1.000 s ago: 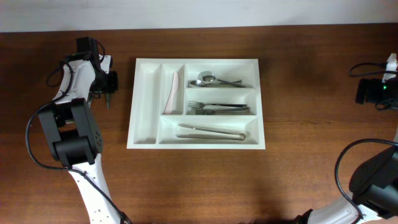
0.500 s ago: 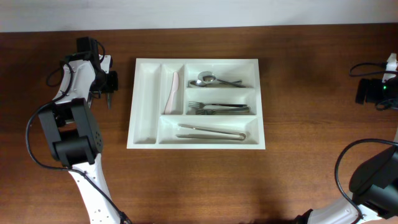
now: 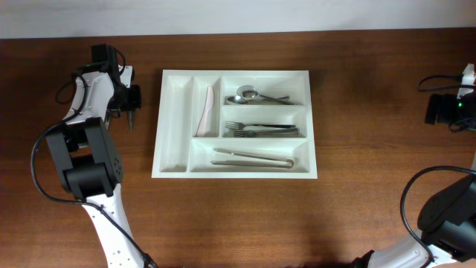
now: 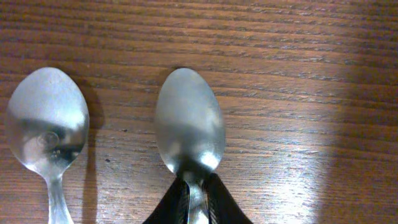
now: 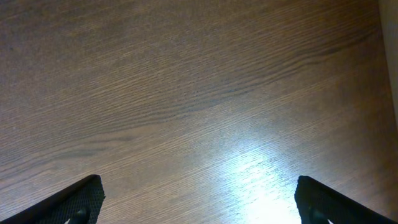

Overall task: Pack container
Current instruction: 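Close the left gripper on the spoon handle and lift it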

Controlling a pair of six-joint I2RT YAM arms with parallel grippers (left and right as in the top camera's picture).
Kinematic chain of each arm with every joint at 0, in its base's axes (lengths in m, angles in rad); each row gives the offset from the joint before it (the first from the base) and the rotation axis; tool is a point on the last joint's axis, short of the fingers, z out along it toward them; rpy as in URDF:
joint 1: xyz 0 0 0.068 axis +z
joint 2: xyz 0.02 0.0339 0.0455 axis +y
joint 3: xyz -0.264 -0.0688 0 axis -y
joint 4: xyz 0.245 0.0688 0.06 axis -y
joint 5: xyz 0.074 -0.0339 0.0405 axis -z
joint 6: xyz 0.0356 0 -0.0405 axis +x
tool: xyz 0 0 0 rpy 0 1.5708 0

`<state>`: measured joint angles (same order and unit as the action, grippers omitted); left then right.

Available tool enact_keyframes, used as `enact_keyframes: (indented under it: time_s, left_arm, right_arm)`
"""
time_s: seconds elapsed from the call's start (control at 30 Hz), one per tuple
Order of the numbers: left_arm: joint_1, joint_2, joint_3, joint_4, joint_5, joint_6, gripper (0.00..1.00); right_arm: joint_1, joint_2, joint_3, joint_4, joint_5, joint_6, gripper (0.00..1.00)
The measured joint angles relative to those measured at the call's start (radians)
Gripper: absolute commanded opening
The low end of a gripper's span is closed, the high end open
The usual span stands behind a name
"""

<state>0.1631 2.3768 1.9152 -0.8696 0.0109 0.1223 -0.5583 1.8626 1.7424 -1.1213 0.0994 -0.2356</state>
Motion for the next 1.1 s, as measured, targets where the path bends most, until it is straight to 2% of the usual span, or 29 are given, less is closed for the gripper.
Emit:
enact_keyframes:
  time_s: [0.4, 0.6, 0.93, 1.1]
  left_arm:
    - [0.000, 0.000, 0.000, 0.001, 0.000, 0.000, 0.12]
    - [0.000, 0.001, 0.003, -0.001, 0.000, 0.000, 0.05]
    - [0.000, 0.004, 0.011, -0.005, -0.001, 0.000, 0.06]
    - [0.000, 0.013, 0.039, -0.058, -0.001, 0.000, 0.05]
  right_arm:
    - [0.000, 0.000, 0.000, 0.000, 0.000, 0.000, 0.99]
    - [0.000, 0.000, 0.000, 0.000, 0.000, 0.000, 0.99]
    - [0.000, 0.000, 0.000, 0.000, 0.000, 0.000, 0.99]
    - [0.000, 0.000, 0.000, 0.000, 0.000, 0.000, 0.99]
